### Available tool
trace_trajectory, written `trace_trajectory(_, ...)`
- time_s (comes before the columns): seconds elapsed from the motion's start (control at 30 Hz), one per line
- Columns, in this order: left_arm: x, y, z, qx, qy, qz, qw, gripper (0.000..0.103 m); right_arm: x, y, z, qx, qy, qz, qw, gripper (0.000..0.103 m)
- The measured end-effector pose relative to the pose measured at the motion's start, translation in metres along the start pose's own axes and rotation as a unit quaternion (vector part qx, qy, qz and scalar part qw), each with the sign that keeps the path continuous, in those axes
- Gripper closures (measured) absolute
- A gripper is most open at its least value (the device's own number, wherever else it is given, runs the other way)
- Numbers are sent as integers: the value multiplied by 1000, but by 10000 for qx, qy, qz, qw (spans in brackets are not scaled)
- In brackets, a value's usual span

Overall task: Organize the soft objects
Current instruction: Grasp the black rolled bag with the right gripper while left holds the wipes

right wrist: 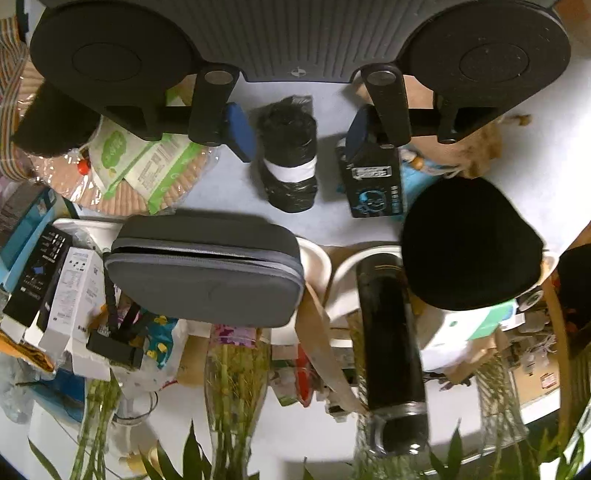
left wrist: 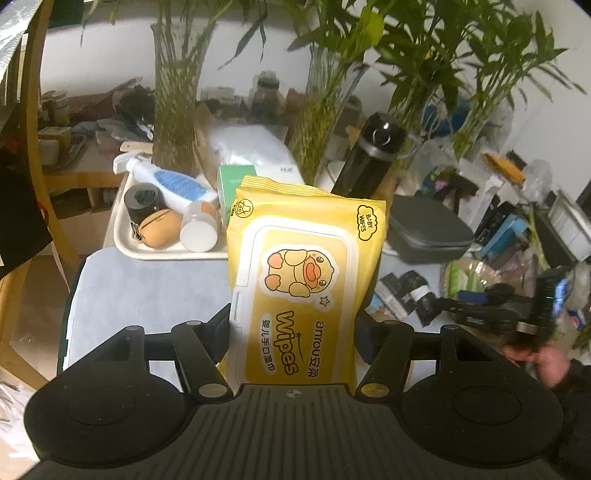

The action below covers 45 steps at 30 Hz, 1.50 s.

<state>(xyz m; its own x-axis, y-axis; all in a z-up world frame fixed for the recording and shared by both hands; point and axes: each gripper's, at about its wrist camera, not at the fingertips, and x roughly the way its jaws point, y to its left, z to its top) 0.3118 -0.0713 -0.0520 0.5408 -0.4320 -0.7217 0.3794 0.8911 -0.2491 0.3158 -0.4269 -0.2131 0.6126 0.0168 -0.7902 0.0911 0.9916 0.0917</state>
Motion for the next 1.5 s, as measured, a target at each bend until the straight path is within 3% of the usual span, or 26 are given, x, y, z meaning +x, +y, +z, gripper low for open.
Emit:
trace_trajectory(0.4,-27,0,-4,-21,-335,-258,9991,41,60,-9,5,351,384,26,9986,47)
trace_trajectory(0.5,-32,0,-6,-64,-354,-308,9989,41,70,-9,4,389,504,126,9979,55)
trace_trajectory(0.7,-44,-3,-9,-105,-402,-371,9984,41,69,-11,5,457,466,180,9977,56)
trace_trajectory(1.0,-53,-20,-13,-106,-263,-489,9984,41,21,-2,24,350,101,119,9993,57)
trace_trajectory(1.33,-57,-44,-18,122,357,-408,9985,41,-71,13,29,290,-481,295,9980,57)
trace_trajectory(1.5,-60,-52,-24,211,645,-323,9972,41,-113,21,28,208,-547,451,9973,57)
